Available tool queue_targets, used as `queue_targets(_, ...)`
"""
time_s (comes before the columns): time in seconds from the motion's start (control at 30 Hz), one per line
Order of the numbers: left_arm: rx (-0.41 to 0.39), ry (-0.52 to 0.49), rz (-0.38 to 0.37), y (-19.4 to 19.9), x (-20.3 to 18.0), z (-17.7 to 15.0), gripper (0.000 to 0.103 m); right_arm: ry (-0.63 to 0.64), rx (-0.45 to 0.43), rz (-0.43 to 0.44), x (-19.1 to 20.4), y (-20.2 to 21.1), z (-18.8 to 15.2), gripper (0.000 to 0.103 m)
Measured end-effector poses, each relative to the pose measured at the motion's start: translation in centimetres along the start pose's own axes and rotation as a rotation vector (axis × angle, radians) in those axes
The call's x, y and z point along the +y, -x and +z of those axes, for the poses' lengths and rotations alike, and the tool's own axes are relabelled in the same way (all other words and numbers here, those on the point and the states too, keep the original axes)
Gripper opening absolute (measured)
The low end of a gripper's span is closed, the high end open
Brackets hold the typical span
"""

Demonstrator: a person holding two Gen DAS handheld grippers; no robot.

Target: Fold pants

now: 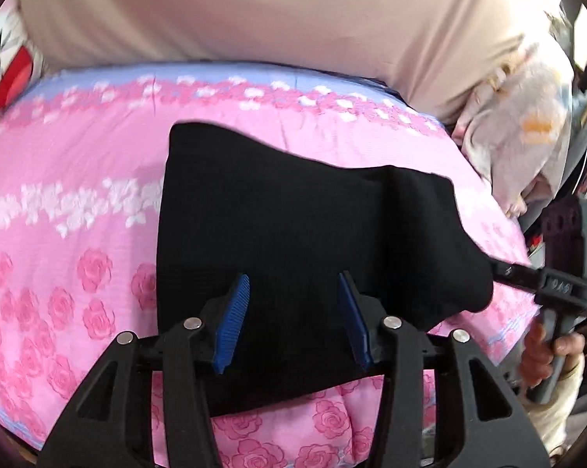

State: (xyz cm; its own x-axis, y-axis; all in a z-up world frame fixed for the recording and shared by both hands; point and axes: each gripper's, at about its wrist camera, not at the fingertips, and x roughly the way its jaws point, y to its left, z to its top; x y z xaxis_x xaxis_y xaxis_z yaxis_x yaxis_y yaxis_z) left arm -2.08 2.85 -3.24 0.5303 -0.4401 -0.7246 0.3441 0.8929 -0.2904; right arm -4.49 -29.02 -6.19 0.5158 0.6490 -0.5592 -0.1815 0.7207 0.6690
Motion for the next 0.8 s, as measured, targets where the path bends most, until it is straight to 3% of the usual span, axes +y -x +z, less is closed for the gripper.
queue_targets(0.07,0.001,0.013,-0.005,0.1,0.3,0.0,0.045,-0.016,0.022,0.008,0.1,-1.4,0.6,0.032)
queue_targets(0.13,-0.012,-0.002,0.025,0.2,0.3,0.0,0.045,-0.009,0.036,-0.017,0.1,-2.3,1.0,0.035)
queue_targets(0.27,-0.005,-0.009,0.089,-1.2,0.4,0.0,0.046,-0.013,0.081,0.021,-0.2,-4.3,2.0,0.039)
queue_targets(0.33,-0.004,-0.021,0.14,-2.1,0.5,-0.1,0.046,-0.004,0.104,0.043,-0.1,-4.9,2.4,0.024)
queue_targets(0.37,-0.008,-0.03,0.174,-2.4,0.5,-0.1,0.046,0.014,0.106,0.058,0.4,-4.8,2.5,0.006)
queue_targets(0.43,-0.015,-0.055,0.199,-2.6,0.2,-0.1,0.05,0.058,0.074,0.059,1.6,-3.5,3.3,0.006)
queue_targets(0.57,-0.024,-0.088,0.227,-2.9,-0.2,-0.2,0.059,0.185,-0.032,-0.084,2.5,1.4,4.7,0.004)
queue_targets(0.67,-0.023,-0.102,0.25,-3.6,-0.4,-0.1,0.061,0.151,0.066,-0.269,-1.7,-0.5,3.5,0.009)
queue_targets(0.73,-0.029,-0.117,0.276,-3.9,-0.6,-0.1,0.064,0.066,0.025,-0.203,-3.4,0.1,2.8,0.009)
queue_targets(0.77,-0.029,-0.126,0.288,-4.0,-0.7,-0.1,0.065,0.064,0.002,-0.216,-3.1,0.7,2.7,0.01)
queue_targets(0.8,-0.028,-0.132,0.297,-4.0,-0.7,-0.1,0.068,0.08,-0.043,-0.262,-2.3,1.7,2.7,0.018)
